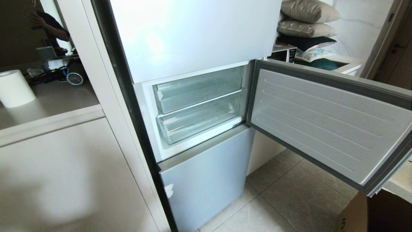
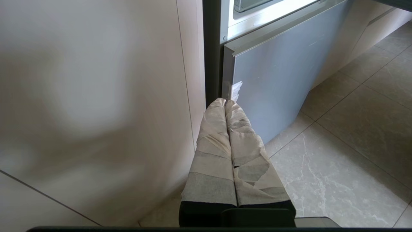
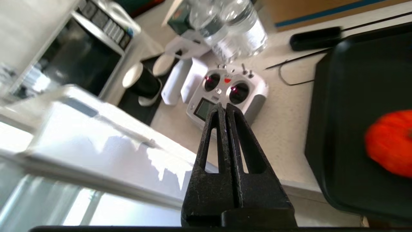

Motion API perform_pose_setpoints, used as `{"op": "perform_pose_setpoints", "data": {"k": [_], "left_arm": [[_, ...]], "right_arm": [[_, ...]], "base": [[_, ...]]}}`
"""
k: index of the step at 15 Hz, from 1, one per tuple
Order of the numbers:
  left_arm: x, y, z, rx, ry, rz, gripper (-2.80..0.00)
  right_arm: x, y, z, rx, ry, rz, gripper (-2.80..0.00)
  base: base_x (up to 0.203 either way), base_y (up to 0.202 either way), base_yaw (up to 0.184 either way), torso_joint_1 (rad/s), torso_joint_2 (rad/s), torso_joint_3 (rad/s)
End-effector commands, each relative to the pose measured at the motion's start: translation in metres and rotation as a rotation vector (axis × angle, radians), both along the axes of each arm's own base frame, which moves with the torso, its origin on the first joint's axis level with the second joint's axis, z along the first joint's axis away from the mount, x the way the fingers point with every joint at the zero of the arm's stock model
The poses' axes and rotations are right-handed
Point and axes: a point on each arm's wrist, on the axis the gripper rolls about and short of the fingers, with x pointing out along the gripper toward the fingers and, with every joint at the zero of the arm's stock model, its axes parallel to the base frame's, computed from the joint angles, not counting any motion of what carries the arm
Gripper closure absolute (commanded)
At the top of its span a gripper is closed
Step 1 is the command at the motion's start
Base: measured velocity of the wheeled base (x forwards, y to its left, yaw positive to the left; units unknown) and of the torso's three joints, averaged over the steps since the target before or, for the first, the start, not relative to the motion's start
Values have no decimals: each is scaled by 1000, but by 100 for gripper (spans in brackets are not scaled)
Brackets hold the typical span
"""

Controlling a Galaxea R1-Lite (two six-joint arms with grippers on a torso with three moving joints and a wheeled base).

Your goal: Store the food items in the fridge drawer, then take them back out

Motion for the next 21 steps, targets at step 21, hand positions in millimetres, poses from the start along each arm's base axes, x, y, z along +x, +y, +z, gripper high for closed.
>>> {"op": "perform_pose_setpoints", "data": {"k": [21], "left_arm": [[0, 0, 0, 0, 2, 1, 0]], "right_arm": [[123, 7, -41, -24, 4, 308, 0]], "base": [[0, 0, 0, 0, 0, 0]]}}
